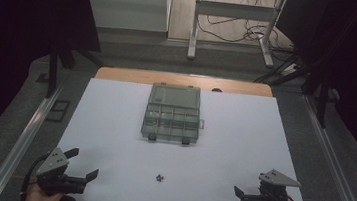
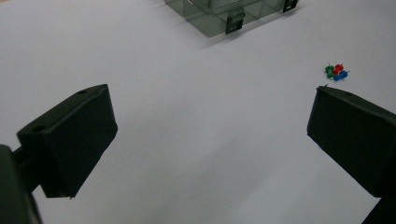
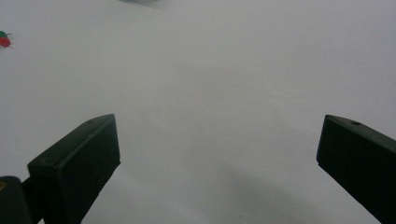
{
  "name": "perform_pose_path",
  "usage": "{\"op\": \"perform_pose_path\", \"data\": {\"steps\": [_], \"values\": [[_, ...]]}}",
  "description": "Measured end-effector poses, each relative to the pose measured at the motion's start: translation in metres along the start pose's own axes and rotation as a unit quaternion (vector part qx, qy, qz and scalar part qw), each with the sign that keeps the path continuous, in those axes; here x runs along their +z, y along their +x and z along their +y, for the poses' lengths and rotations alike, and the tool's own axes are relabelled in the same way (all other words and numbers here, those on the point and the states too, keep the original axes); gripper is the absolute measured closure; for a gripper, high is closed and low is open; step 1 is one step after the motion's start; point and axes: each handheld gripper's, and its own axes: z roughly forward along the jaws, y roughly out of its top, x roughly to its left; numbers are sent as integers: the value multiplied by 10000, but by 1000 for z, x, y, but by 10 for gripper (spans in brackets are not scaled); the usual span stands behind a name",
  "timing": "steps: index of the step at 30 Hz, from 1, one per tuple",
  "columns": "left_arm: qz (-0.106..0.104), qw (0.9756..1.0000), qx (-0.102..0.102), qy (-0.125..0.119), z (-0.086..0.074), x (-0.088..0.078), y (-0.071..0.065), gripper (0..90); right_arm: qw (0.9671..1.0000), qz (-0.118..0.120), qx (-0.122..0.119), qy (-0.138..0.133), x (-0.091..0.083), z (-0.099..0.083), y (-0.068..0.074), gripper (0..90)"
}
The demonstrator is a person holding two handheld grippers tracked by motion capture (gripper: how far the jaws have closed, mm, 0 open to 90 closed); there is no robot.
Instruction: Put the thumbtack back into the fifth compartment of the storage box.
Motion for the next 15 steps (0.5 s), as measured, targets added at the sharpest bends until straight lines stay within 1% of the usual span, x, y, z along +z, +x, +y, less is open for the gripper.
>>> {"op": "perform_pose_path", "data": {"steps": [6, 11, 15], "values": [[2, 10000, -4, 1, 0, 0, 0, 18, 10000, 43, -48, 39, 1, 1, 1, 0], [-1, 10000, -19, -12, 0, 0, 0, 19, 9998, 50, -189, 104, 2, 2, 3, 0], [-2, 10000, -35, -21, 0, 0, 1, 19, 9996, 94, -259, 107, 4, 6, 7, 0]]}}
